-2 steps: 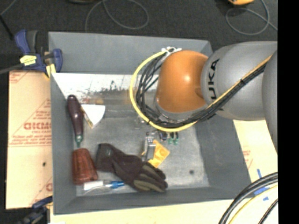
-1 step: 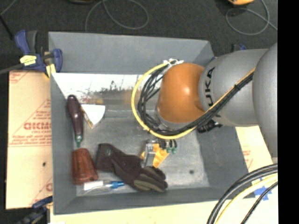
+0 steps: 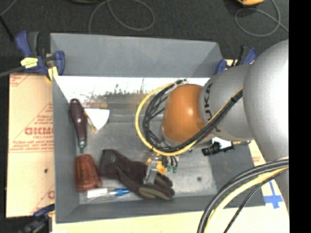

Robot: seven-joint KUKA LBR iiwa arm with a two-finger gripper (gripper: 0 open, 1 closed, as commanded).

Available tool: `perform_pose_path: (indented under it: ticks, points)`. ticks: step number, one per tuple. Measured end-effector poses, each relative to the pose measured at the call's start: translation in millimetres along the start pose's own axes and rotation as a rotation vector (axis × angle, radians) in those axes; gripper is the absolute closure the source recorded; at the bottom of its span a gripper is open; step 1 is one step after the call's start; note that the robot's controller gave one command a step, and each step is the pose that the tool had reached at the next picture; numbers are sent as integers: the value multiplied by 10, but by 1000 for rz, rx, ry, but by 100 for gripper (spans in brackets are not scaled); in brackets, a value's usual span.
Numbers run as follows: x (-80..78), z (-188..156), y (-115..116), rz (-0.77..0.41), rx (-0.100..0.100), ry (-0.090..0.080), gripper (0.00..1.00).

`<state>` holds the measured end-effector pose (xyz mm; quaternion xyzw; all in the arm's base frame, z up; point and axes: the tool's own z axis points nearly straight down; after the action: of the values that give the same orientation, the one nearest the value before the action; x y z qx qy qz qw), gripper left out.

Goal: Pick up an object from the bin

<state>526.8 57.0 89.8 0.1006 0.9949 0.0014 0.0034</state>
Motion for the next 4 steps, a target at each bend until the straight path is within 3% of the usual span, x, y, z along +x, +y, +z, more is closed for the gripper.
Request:
perform_pose_path:
  ticks: [1,2,3,4]
  points:
    - [-70,181,62,-128,-1,-3,100]
    - [-70,181,62,-128,-1,-3,100]
    - [-105,-1043,29,-67,-1,-5,100]
    - [-103,-1042,30,-66,-1,-5,100]
